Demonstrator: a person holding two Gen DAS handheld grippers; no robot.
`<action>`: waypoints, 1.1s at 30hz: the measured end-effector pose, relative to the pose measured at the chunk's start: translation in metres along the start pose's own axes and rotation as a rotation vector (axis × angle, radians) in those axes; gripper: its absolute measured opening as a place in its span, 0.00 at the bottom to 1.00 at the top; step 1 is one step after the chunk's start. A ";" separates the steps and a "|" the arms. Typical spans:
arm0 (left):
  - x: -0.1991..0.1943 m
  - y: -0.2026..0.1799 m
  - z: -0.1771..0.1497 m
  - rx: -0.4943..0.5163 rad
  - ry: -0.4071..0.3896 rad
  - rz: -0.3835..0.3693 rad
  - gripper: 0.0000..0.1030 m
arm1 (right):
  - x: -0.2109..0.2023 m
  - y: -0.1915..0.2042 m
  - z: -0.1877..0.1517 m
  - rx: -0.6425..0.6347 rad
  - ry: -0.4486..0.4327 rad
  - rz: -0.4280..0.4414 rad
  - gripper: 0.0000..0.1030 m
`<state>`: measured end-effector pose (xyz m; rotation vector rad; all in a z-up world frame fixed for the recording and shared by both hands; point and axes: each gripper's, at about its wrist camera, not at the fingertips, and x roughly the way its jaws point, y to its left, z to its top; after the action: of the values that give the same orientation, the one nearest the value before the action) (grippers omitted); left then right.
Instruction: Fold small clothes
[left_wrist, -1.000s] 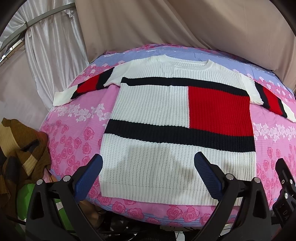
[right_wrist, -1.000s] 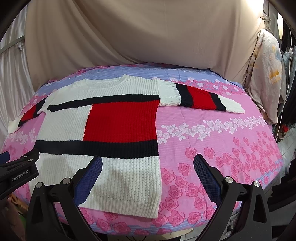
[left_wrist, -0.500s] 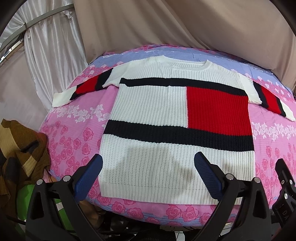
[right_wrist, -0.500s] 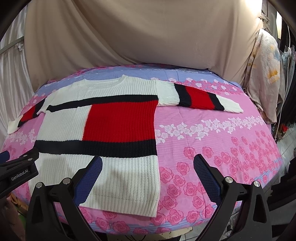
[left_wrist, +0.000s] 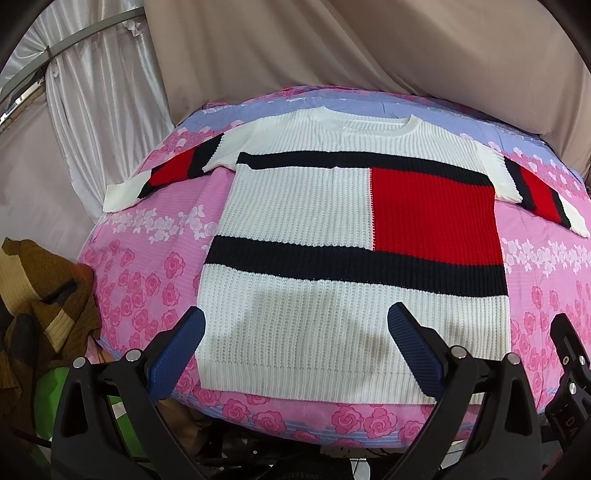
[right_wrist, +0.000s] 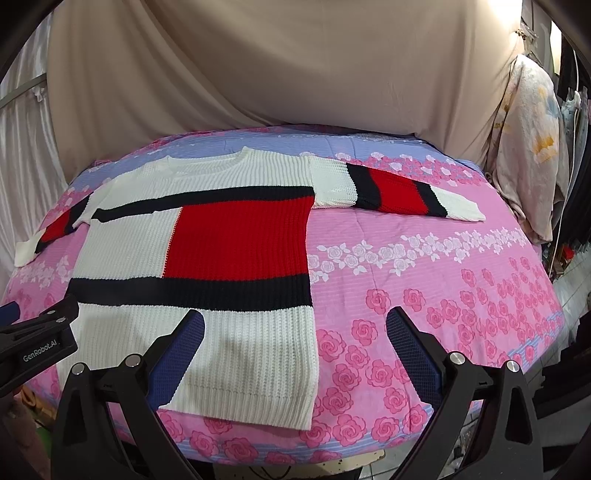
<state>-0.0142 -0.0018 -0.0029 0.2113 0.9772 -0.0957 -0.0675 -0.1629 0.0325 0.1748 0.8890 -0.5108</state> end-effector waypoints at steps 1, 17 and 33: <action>0.000 0.000 0.000 0.000 0.000 -0.002 0.94 | 0.000 0.000 0.000 0.000 0.001 0.001 0.94; 0.004 -0.001 0.000 0.002 0.006 0.004 0.94 | 0.003 -0.001 -0.001 -0.004 0.009 0.005 0.94; 0.005 -0.002 -0.001 0.004 0.005 0.006 0.94 | 0.004 0.000 -0.001 -0.005 0.012 0.005 0.94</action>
<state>-0.0123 -0.0031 -0.0076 0.2179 0.9811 -0.0915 -0.0662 -0.1645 0.0284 0.1762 0.9015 -0.5029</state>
